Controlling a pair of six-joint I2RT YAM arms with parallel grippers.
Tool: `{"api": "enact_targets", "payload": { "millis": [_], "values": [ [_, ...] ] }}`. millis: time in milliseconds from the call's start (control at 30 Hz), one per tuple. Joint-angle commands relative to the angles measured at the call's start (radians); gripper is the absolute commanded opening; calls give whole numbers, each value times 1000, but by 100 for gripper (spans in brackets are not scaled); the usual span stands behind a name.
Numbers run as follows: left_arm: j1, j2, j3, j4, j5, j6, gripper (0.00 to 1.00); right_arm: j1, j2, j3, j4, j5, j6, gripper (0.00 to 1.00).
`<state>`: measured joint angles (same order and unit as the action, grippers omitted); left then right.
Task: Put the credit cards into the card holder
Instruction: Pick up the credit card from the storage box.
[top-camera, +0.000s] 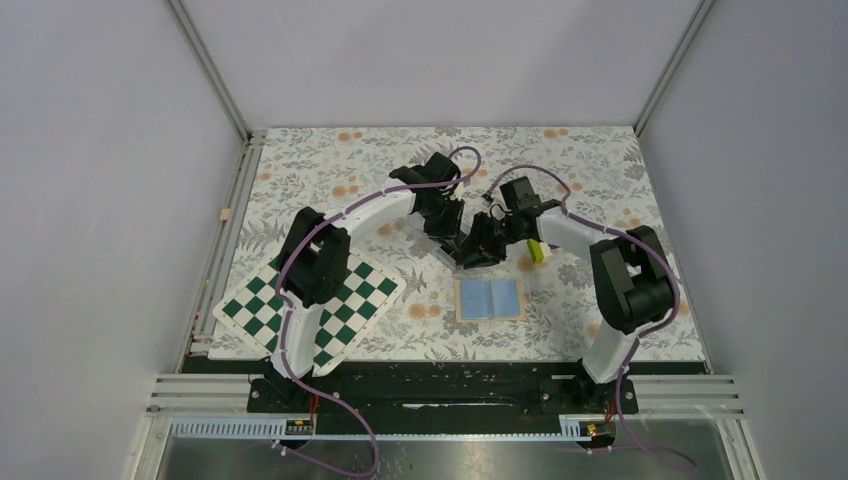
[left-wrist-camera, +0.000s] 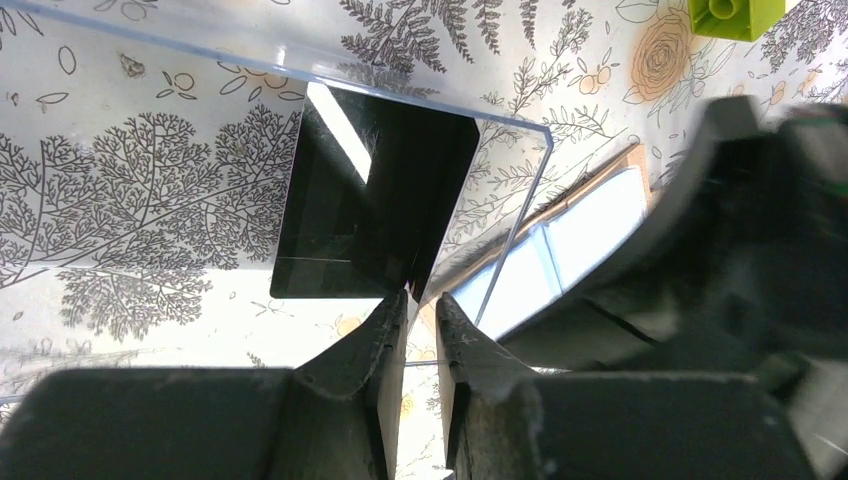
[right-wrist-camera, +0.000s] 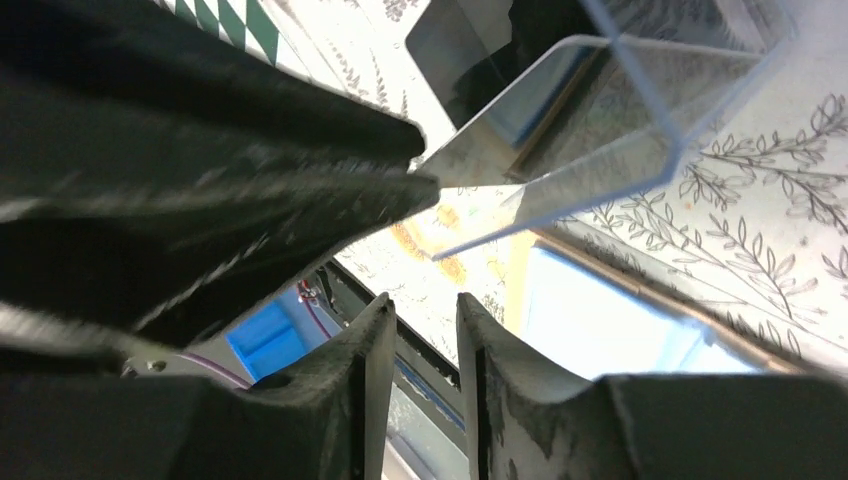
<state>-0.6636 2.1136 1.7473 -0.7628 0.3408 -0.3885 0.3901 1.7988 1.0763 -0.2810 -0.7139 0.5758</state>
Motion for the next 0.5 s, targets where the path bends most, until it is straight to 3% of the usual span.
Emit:
{"api": "enact_targets", "payload": {
  "millis": [0,167,467],
  "values": [
    [9,-8,0,8,16,14,17,-10,-143,37,-98,57,-65,39],
    [9,1,1,8,20,16,16,-34,-247,34,-145,109,-88,46],
    [0,12,-1,8,22,26,14,-76,-280,35,-176,117,-103,49]
  ]
}}
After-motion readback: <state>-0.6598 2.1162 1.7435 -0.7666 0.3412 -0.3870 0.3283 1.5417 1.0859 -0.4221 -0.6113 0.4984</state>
